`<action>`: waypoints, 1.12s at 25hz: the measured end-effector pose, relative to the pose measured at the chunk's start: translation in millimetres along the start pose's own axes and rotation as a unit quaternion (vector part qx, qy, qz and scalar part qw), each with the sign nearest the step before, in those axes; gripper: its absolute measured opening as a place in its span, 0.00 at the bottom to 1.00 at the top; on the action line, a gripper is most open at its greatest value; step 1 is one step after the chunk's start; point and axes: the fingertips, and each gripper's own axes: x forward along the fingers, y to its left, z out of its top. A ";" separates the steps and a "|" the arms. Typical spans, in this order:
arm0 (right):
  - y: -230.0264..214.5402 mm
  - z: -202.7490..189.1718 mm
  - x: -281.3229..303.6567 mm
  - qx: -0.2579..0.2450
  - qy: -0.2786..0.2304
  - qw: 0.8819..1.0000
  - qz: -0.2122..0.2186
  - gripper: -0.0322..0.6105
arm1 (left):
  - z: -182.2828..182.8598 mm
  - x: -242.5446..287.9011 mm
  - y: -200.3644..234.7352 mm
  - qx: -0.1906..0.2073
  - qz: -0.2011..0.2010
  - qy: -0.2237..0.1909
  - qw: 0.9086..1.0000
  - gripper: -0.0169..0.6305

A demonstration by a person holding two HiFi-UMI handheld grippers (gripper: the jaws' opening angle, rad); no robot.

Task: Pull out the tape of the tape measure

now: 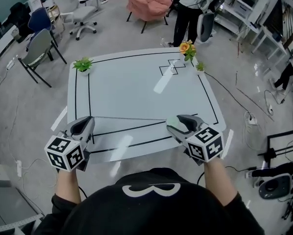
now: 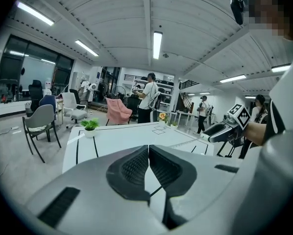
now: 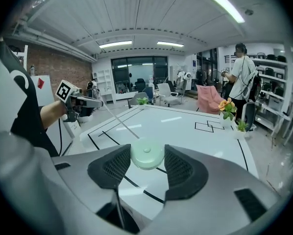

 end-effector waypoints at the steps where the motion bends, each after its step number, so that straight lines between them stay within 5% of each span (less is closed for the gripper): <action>1: -3.6 -3.4 5.3 -0.004 0.007 1.000 -0.002 0.39 | -3.4 5.0 1.5 0.000 0.000 0.008 1.000 0.05; 16: -31.1 -54.8 84.2 0.017 0.089 0.996 -0.001 0.39 | -82.3 59.3 33.9 0.021 0.045 0.120 0.992 0.05; 28: -42.3 -76.9 108.6 0.017 0.117 0.993 0.001 0.39 | -123.4 80.3 42.4 0.081 0.069 0.197 0.975 0.05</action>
